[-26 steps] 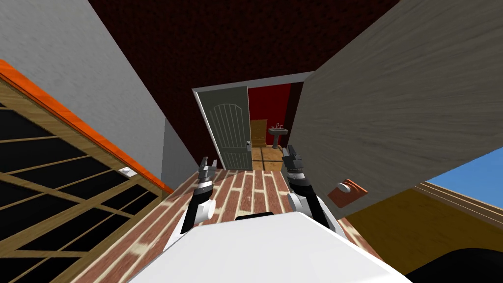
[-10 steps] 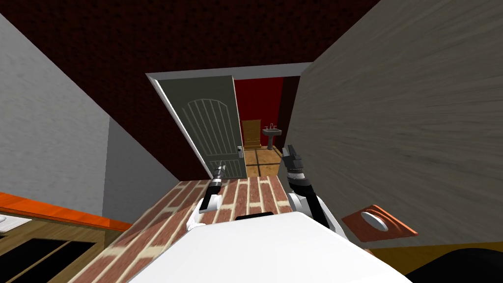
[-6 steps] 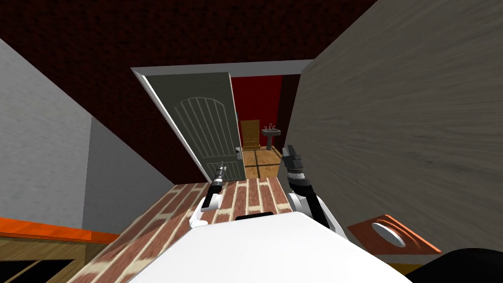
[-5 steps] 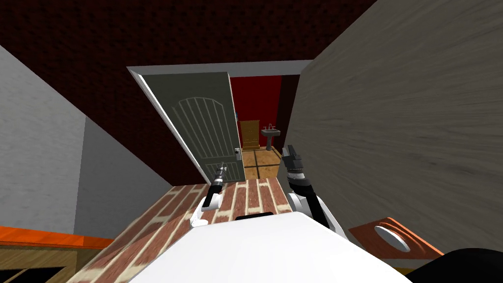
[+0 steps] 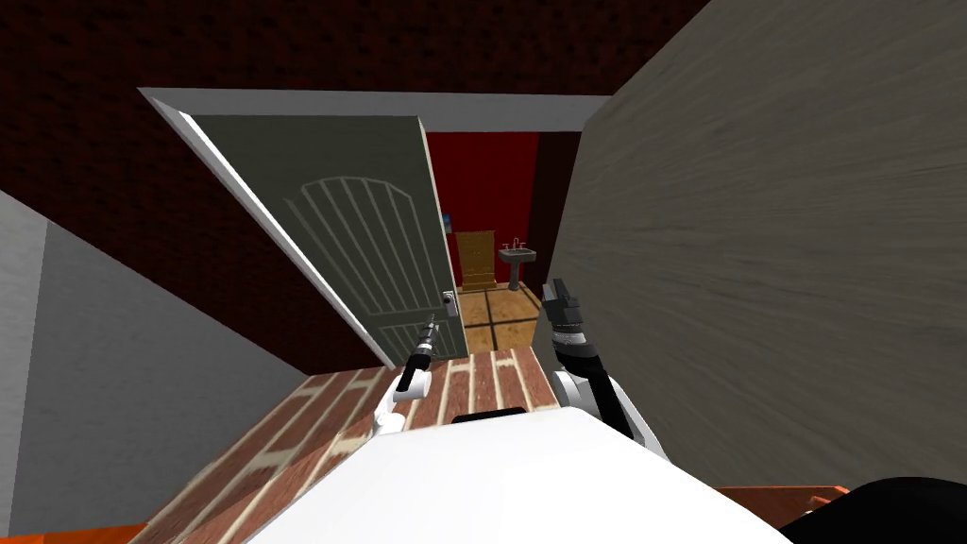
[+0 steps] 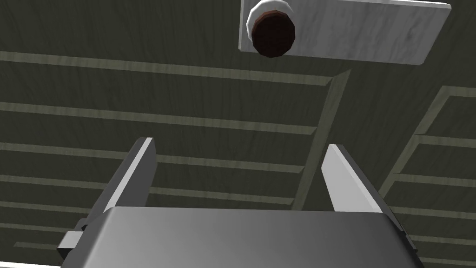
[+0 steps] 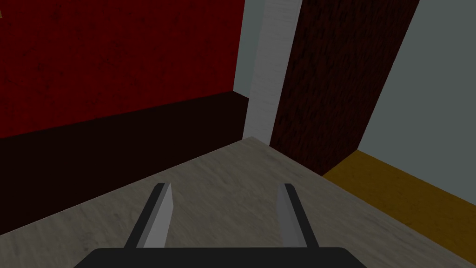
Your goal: Pull the door open
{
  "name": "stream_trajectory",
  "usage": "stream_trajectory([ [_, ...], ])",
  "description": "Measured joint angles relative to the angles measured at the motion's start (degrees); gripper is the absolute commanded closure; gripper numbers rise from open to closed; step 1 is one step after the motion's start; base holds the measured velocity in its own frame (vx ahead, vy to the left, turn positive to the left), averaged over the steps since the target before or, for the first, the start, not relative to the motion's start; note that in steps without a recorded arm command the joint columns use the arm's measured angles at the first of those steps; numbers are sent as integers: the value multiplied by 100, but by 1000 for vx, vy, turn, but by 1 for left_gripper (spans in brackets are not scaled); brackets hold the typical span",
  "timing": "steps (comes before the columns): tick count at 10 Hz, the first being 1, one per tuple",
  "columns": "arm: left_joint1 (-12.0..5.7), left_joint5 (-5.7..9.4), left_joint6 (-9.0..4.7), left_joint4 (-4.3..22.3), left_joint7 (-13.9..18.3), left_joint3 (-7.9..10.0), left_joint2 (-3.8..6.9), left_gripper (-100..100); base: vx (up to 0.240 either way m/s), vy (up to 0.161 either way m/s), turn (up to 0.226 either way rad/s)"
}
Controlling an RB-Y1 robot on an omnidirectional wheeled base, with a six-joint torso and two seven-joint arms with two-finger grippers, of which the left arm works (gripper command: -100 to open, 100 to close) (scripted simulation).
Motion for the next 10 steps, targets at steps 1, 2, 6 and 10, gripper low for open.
stream_trajectory([
  [1, -43, -2, 69, 104, 8, -9, 16, -100, 179, 10, -44],
  [2, -55, -7, 129, 154, 11, -21, 18, -100, 128, -3, -22],
  [6, -116, 76, 117, 363, 127, 91, 228, -100, 139, -47, -117],
  [10, -131, 229, -10, 613, 326, 338, 572, -100, 173, -36, -137],
])
